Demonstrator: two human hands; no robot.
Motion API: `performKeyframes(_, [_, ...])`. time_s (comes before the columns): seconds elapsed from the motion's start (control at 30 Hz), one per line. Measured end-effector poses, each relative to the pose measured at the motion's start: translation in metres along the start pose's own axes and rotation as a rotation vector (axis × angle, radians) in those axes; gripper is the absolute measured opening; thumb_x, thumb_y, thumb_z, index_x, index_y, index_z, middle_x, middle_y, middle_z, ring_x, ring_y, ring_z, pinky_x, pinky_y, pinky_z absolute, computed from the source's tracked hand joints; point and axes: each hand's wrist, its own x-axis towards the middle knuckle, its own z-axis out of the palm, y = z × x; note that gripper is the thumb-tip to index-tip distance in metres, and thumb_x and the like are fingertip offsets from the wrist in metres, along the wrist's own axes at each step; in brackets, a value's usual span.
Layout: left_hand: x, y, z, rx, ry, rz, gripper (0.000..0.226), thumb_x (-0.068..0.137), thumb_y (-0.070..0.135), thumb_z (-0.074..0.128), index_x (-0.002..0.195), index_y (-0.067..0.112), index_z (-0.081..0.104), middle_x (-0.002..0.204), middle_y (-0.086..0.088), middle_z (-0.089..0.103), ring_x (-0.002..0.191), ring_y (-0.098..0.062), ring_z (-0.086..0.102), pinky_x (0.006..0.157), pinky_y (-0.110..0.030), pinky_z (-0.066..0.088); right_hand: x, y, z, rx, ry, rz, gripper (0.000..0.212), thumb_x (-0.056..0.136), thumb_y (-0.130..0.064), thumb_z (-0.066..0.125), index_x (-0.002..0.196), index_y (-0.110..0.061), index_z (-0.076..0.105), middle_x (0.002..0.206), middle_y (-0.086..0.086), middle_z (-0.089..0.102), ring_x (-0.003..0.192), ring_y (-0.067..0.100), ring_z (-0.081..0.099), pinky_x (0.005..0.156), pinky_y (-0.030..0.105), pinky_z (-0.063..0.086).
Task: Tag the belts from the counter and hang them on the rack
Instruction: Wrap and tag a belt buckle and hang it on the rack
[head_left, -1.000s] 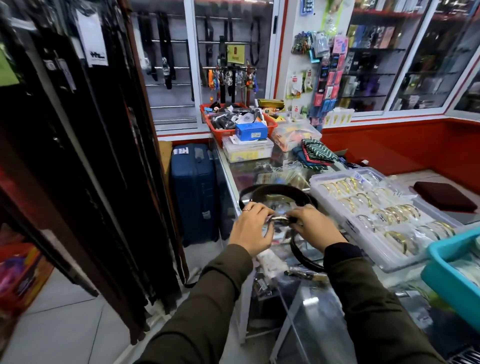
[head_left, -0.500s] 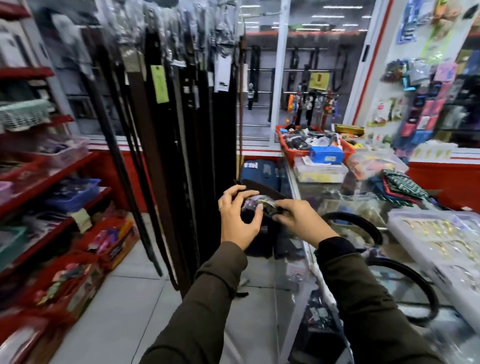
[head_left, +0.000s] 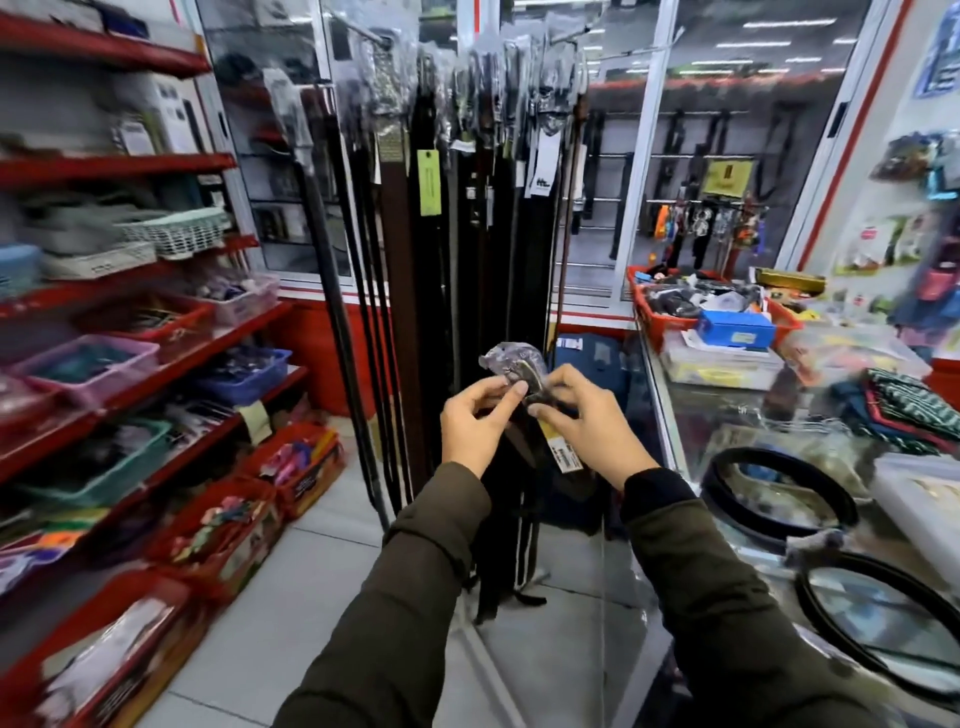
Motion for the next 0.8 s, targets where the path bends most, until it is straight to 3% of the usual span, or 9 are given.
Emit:
performKeyframes(0.07, [0.006,0.009,-0.011,0.022,-0.004,0.046,0.009,0.085,0.022,0.081,0.092,0.019,0.076,0.084,0.007,0.075,0.077,0.002,0.069,0.074,-0.017,0.053,0.004,-0.008,0.002,0.041,0.060,-0.016,0.036,0.086,-0.023,0.081,0.085,-0.053,0.061,0.093,-0.019,0.073,0.102,0.001,0.069,0.085,0.017,0.053])
performKeyframes(0.13, [0.015,0.021,-0.022,0.018,-0.003,0.077,0.008,0.086,0.024,0.081,0.093,0.022,0.077,0.090,0.005,0.077,0.089,-0.004,0.072,0.082,-0.025,0.057,0.012,-0.017,0.004,0.138,0.035,-0.013,0.041,0.081,-0.020,0.085,0.090,-0.057,0.069,0.088,-0.022,0.077,0.092,0.001,0.074,0.084,0.017,0.058])
performKeyframes(0.2, [0.024,0.037,-0.032,-0.026,0.010,0.096,0.008,0.086,0.026,0.080,0.091,0.032,0.079,0.093,0.005,0.080,0.095,-0.012,0.074,0.086,-0.037,0.061,0.024,-0.025,0.010,0.258,-0.032,-0.014,0.045,0.080,-0.010,0.085,0.102,-0.047,0.072,0.088,-0.011,0.081,0.088,0.007,0.078,0.088,0.026,0.062])
performKeyframes(0.3, [0.033,0.057,-0.049,-0.069,0.042,0.108,0.012,0.077,0.042,0.083,0.089,0.040,0.080,0.093,0.006,0.081,0.094,-0.013,0.077,0.078,-0.037,0.065,0.043,-0.038,0.024,0.412,-0.056,-0.019,0.039,0.082,-0.003,0.081,0.110,-0.029,0.073,0.093,0.004,0.082,0.092,0.020,0.079,0.087,0.031,0.063])
performKeyframes(0.4, [0.043,0.069,-0.070,-0.134,0.083,0.050,0.019,0.074,0.043,0.087,0.089,0.033,0.081,0.088,-0.001,0.082,0.085,-0.016,0.080,0.065,-0.026,0.063,0.061,-0.053,0.043,0.572,-0.010,-0.008,0.031,0.089,-0.005,0.074,0.119,-0.007,0.072,0.102,0.015,0.081,0.096,0.023,0.079,0.083,0.030,0.064])
performKeyframes(0.47, [0.050,0.077,-0.079,-0.137,0.069,0.034,0.019,0.080,0.032,0.084,0.096,0.021,0.081,0.086,-0.006,0.082,0.082,-0.019,0.080,0.066,-0.025,0.062,0.074,-0.066,0.051,0.661,0.050,-0.004,0.030,0.089,-0.005,0.074,0.119,-0.001,0.072,0.103,0.018,0.080,0.092,0.022,0.080,0.078,0.027,0.064])
performKeyframes(0.57, [0.060,0.094,-0.084,-0.172,0.037,0.015,0.027,0.086,0.016,0.079,0.110,0.004,0.075,0.090,-0.007,0.082,0.088,-0.018,0.080,0.071,-0.027,0.064,0.095,-0.088,0.056,0.697,0.129,-0.036,0.029,0.087,-0.006,0.078,0.115,-0.002,0.074,0.099,0.017,0.081,0.089,0.022,0.080,0.074,0.023,0.062])
performKeyframes(0.67, [0.075,0.121,-0.090,-0.216,0.005,0.053,0.020,0.092,0.007,0.072,0.112,0.008,0.072,0.083,0.004,0.082,0.083,-0.007,0.078,0.068,-0.020,0.062,0.114,-0.115,0.056,0.767,0.161,-0.080,0.024,0.086,-0.005,0.078,0.110,-0.007,0.076,0.095,0.014,0.081,0.086,0.022,0.080,0.072,0.023,0.062])
performKeyframes(0.8, [0.098,0.164,-0.099,-0.159,0.047,0.166,0.027,0.094,0.010,0.071,0.119,0.001,0.072,0.088,0.003,0.078,0.077,0.000,0.076,0.063,-0.016,0.059,0.137,-0.153,0.054,0.840,0.178,-0.156,0.022,0.088,-0.004,0.076,0.110,-0.005,0.076,0.094,0.012,0.082,0.088,0.020,0.080,0.072,0.024,0.063])
